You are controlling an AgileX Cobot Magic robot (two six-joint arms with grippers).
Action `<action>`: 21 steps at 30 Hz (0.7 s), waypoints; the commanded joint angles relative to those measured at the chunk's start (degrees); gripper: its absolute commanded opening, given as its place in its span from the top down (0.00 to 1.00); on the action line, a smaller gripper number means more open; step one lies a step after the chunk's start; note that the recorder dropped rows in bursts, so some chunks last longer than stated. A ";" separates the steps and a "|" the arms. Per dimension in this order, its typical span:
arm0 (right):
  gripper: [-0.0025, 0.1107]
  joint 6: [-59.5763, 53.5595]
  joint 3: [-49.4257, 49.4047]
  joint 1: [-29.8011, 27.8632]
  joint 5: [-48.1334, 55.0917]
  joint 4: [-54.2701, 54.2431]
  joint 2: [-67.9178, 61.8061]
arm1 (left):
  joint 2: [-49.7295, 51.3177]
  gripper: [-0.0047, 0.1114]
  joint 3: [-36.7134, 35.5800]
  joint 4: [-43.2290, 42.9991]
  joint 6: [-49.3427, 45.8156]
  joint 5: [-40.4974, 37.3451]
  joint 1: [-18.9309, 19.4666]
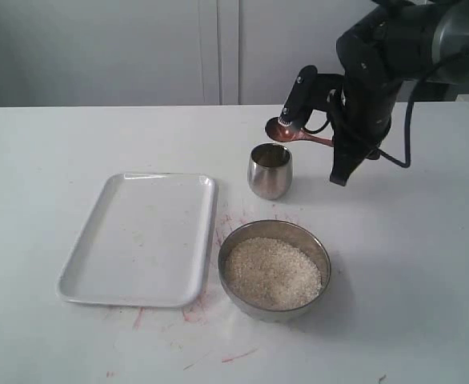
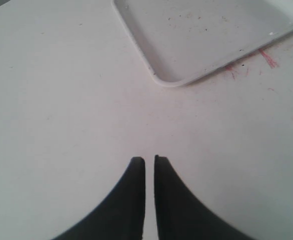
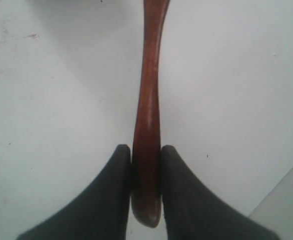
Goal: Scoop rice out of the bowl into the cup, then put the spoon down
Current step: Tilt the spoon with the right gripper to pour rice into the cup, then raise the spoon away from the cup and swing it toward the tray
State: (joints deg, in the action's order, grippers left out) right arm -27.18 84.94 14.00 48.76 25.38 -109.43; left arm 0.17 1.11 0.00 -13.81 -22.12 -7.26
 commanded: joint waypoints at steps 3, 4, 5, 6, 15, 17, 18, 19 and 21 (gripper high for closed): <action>0.98 -0.91 0.42 0.21 -1.47 -1.65 0.08 | -0.17 0.84 -0.53 0.00 0.33 -1.90 -0.30; 0.98 -0.91 0.42 0.21 -1.47 -3.01 0.08 | -0.17 0.84 -0.53 0.00 0.33 -1.90 -0.30; 0.98 -0.91 0.42 0.21 -1.47 -6.00 0.20 | -0.17 0.84 -0.53 0.00 0.33 -1.90 -0.30; 0.98 -0.65 0.42 0.21 -1.62 -7.54 0.38 | -0.17 0.84 -0.53 0.00 0.33 -1.90 -0.30; 0.98 12.32 0.42 0.21 0.65 -52.46 8.98 | -0.17 0.84 -0.53 0.00 0.33 -1.90 -0.30; 0.98 17.15 0.42 0.21 3.88 -63.96 10.00 | -0.17 0.84 -0.53 0.00 0.33 -1.90 -0.30; 0.98 17.41 0.42 0.29 5.13 -67.70 10.26 | -0.17 0.84 -0.53 0.00 0.33 -1.90 -0.30; 0.98 17.41 0.42 0.29 6.28 -71.25 10.38 | -0.17 0.84 -0.53 0.00 0.33 -1.90 -0.30; 0.98 17.41 0.42 0.29 8.11 -76.65 10.76 | -0.17 0.84 -0.53 0.00 0.33 -1.90 -0.30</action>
State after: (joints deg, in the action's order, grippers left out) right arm -10.58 85.02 14.20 54.02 -42.63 -99.65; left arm 0.17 1.11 0.00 -13.81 -22.12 -7.26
